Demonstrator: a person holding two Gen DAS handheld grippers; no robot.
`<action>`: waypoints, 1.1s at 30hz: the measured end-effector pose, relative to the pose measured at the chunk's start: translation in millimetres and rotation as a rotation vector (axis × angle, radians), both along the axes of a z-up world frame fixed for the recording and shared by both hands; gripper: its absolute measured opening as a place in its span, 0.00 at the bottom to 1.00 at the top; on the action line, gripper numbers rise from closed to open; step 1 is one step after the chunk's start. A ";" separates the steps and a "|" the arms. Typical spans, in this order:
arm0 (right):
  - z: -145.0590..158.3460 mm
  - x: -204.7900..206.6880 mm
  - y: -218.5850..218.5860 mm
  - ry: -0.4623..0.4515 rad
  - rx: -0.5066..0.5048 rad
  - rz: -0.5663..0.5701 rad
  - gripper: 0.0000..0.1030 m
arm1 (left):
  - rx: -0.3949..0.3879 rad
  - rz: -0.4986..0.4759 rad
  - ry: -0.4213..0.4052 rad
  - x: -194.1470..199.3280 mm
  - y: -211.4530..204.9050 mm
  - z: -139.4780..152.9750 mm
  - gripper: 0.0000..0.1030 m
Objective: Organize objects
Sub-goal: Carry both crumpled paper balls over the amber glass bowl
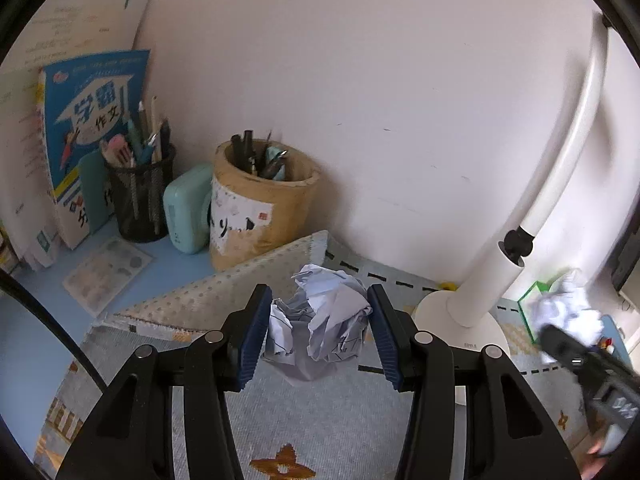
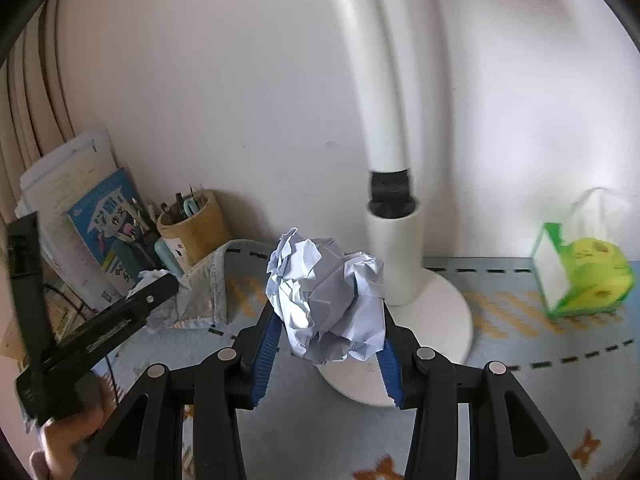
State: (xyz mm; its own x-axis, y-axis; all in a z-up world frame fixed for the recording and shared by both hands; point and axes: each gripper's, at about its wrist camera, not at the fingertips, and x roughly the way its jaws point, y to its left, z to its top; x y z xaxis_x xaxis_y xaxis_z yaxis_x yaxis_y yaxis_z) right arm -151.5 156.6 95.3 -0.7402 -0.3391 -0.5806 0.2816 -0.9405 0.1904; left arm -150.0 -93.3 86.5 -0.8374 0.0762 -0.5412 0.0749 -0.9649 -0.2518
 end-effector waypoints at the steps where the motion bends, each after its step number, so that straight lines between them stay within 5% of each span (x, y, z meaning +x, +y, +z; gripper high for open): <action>1: 3.1 1.4 2.5 0.003 0.000 -0.004 0.43 | -0.013 -0.002 0.004 0.6 2.9 1.0 0.45; 16: 38.4 45.9 109.3 0.051 -0.017 -0.110 0.43 | -0.095 -0.119 0.125 20.3 68.8 38.1 0.45; 28: 60.4 88.2 224.7 0.089 -0.048 -0.256 0.43 | -0.111 -0.517 0.183 49.3 237.2 81.7 0.45; 33: 67.2 102.8 303.3 0.084 -0.055 -0.367 0.43 | -0.017 -0.741 0.128 61.8 320.3 77.9 0.45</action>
